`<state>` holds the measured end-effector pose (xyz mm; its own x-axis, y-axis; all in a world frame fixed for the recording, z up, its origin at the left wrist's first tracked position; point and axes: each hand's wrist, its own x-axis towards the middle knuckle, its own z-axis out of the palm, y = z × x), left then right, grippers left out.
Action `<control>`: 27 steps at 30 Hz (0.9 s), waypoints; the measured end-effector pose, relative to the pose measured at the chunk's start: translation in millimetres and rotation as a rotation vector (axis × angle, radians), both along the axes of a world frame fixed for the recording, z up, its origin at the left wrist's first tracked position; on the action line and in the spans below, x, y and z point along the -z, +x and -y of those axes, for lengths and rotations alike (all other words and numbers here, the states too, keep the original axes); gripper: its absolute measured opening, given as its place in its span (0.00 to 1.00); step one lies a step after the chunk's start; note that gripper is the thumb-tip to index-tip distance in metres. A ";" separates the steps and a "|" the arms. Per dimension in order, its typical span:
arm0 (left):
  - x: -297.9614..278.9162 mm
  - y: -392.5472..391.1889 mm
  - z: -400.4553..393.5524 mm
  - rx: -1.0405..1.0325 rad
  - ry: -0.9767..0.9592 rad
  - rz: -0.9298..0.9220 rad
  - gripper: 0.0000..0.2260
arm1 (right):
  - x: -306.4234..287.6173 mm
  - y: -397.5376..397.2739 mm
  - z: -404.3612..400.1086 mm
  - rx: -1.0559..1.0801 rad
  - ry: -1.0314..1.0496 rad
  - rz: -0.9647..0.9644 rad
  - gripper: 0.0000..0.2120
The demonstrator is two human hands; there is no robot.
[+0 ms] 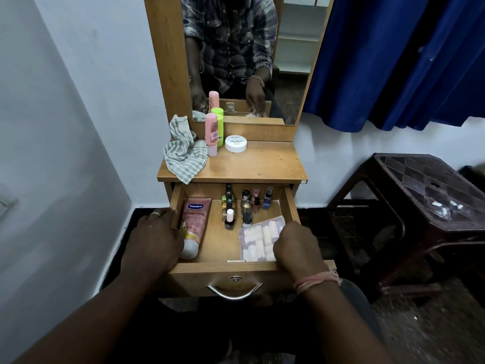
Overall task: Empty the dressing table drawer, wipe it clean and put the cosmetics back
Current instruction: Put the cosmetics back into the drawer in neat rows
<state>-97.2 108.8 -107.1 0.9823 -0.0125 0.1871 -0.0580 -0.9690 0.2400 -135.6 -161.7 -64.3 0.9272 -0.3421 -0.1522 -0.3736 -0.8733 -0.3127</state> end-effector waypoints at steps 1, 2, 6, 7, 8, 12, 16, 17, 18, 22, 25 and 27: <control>0.2 -0.4 0.2 0.000 -0.003 0.003 0.09 | 1.3 -1.1 -2.2 -0.012 -0.039 0.002 0.08; 0.1 -0.7 0.4 0.002 -0.007 0.002 0.09 | 2.3 -2.2 -3.9 -0.018 -0.068 0.003 0.09; 0.4 0.1 0.5 0.002 -0.003 0.002 0.11 | 0.4 -4.5 -9.6 -0.062 -0.124 0.012 0.10; 0.8 0.5 0.3 0.001 0.005 -0.001 0.11 | -1.5 -3.9 -11.3 -0.085 -0.141 0.023 0.10; 0.9 0.7 0.5 0.002 0.009 -0.002 0.12 | -2.9 -2.1 -13.7 -0.131 -0.148 0.044 0.10; 0.0 0.4 0.1 0.007 0.002 -0.003 0.12 | -1.8 17.7 -31.3 -0.468 0.054 -0.056 0.14; -1.2 0.3 0.8 0.009 -0.005 -0.010 0.12 | -0.2 35.2 -37.0 -0.625 0.112 -0.213 0.15; -1.4 0.2 1.0 0.005 -0.007 -0.010 0.13 | 1.2 37.3 -35.9 -0.649 0.104 -0.223 0.15; -1.5 0.1 1.4 0.003 -0.012 -0.011 0.13 | 3.5 39.0 -34.8 -0.666 0.107 -0.229 0.15; -1.8 -1.1 1.1 -0.009 -0.033 -0.026 0.15 | 15.0 44.4 -33.4 -0.647 0.115 -0.244 0.11; -1.5 -1.0 0.7 -0.003 -0.030 -0.023 0.13 | 21.5 48.3 -31.7 -0.636 0.116 -0.233 0.10; -1.0 -0.2 0.0 -0.002 -0.019 -0.020 0.12 | 23.5 49.4 -30.5 -0.636 0.124 -0.218 0.10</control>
<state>-97.3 108.8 -106.0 0.9859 -0.0074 0.1672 -0.0512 -0.9644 0.2593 -86.2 -131.2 -87.7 0.8858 0.2913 -0.3611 0.1349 -0.9064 -0.4002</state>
